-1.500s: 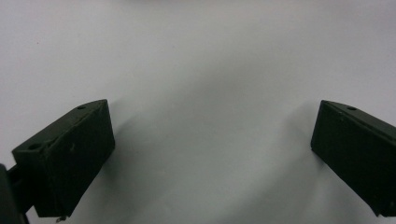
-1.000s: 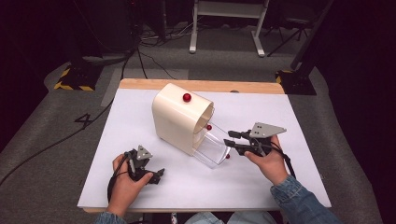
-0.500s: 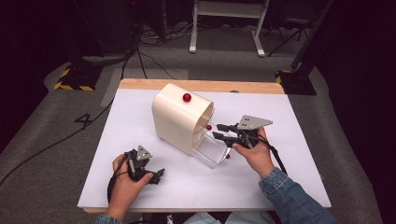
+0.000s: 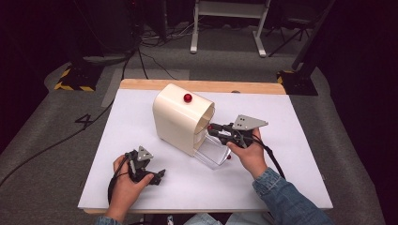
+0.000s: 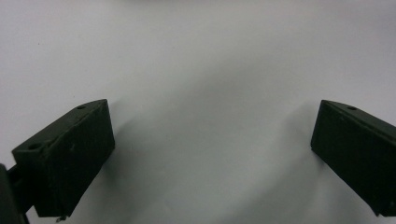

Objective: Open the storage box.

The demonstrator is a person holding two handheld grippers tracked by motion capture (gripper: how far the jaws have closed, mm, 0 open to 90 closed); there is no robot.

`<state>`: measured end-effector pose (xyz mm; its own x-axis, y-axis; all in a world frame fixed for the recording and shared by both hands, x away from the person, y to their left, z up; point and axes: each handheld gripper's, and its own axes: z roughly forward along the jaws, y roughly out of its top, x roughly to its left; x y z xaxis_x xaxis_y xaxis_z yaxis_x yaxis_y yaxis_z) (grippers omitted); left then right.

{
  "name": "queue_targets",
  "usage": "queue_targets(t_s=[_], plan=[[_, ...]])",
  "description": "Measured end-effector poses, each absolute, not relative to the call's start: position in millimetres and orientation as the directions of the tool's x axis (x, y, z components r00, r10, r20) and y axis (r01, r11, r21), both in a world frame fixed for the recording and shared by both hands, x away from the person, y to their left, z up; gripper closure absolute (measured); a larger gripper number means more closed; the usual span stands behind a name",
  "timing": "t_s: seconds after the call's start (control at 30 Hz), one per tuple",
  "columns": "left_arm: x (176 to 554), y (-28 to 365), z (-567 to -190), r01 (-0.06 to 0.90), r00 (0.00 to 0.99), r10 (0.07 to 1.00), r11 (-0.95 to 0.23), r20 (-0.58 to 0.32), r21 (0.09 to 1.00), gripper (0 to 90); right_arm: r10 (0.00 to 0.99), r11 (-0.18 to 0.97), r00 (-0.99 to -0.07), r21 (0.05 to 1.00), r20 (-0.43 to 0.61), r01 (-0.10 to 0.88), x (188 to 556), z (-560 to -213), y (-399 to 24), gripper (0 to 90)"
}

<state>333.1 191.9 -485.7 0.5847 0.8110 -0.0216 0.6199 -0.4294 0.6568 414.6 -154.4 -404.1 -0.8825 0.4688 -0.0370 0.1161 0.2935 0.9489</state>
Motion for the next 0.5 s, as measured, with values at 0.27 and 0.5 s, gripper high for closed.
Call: queue_targets(t_s=[0.27,0.5], plan=[[333.1,192.0,-485.5,0.62,0.585,0.811,-0.43,-0.021,0.656,0.0,0.466,0.305,-0.883,0.947,-0.054,0.103,412.0,-403.3,-155.2,74.9],[333.0,191.9,-485.7,0.619,0.584,0.811,-0.429,-0.02,0.658,0.0,0.469,0.311,-0.881,0.945,-0.065,0.096,402.4,-396.6,-166.5,74.8]])
